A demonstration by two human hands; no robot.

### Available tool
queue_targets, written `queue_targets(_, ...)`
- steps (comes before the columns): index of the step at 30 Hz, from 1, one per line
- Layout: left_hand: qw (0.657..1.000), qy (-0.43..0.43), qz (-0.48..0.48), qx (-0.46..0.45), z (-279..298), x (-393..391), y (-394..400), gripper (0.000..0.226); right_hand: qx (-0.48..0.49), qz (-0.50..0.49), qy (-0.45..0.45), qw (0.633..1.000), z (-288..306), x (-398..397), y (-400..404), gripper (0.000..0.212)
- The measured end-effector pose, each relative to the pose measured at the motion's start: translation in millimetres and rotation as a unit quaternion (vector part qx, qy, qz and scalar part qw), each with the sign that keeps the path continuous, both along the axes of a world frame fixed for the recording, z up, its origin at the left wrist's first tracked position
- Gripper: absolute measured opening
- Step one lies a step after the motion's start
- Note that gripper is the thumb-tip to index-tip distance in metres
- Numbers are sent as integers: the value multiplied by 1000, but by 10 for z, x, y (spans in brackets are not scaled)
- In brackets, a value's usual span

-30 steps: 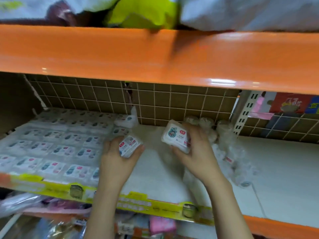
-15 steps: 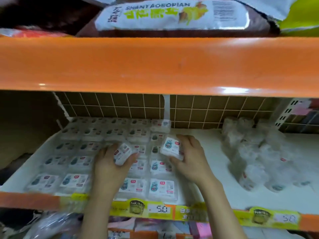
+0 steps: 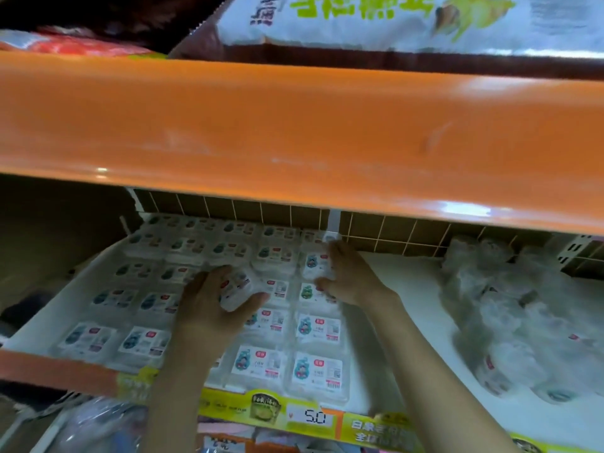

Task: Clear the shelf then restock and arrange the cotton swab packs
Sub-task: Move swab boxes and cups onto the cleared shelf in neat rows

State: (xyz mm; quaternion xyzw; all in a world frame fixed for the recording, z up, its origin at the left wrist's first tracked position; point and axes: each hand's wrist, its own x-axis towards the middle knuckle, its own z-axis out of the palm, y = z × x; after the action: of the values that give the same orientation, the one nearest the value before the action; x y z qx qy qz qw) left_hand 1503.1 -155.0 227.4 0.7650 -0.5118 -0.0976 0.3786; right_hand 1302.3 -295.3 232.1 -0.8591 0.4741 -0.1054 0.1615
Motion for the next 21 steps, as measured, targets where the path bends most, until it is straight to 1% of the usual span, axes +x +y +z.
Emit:
queue_targets(2,1000,-11,-2,1,1,5,-6,93,-2,8,12,1000,-31,32,-9,72)
queue_targets(4,1000,-11,-5,3,-2,17,-36,86,-19,30,38,999,-74,61,-20,67)
queue_targets(6,1000,-18,-6,6,-18,32,-75,76,-36,42,47,997,-122,86,-29,68)
queue_targets(8,999,-28,-16,3,-45,65,-101,75,-55,38,58,996,-140,100,-22,70)
queue_targets(10,999,-24,-36,6,-62,116,-111,80,-61,25,72,995,-136,124,-26,72)
queue_targets(12,998,-25,-59,19,-42,176,-118,91,-63,3,83,995,-117,192,-6,75)
queue_targets(13,997,-28,-68,22,-25,214,-122,93,-69,-8,82,994,-106,246,22,75)
queue_targets(16,995,-32,-93,30,-1,417,-120,87,-98,-26,60,993,-84,510,215,73)
queue_targets(19,992,-45,-112,23,-24,737,-77,80,-135,-48,-13,990,-156,871,464,57)
queue_targets(21,993,-48,-104,30,-40,979,-10,76,-144,-78,-23,986,-206,1121,594,55)
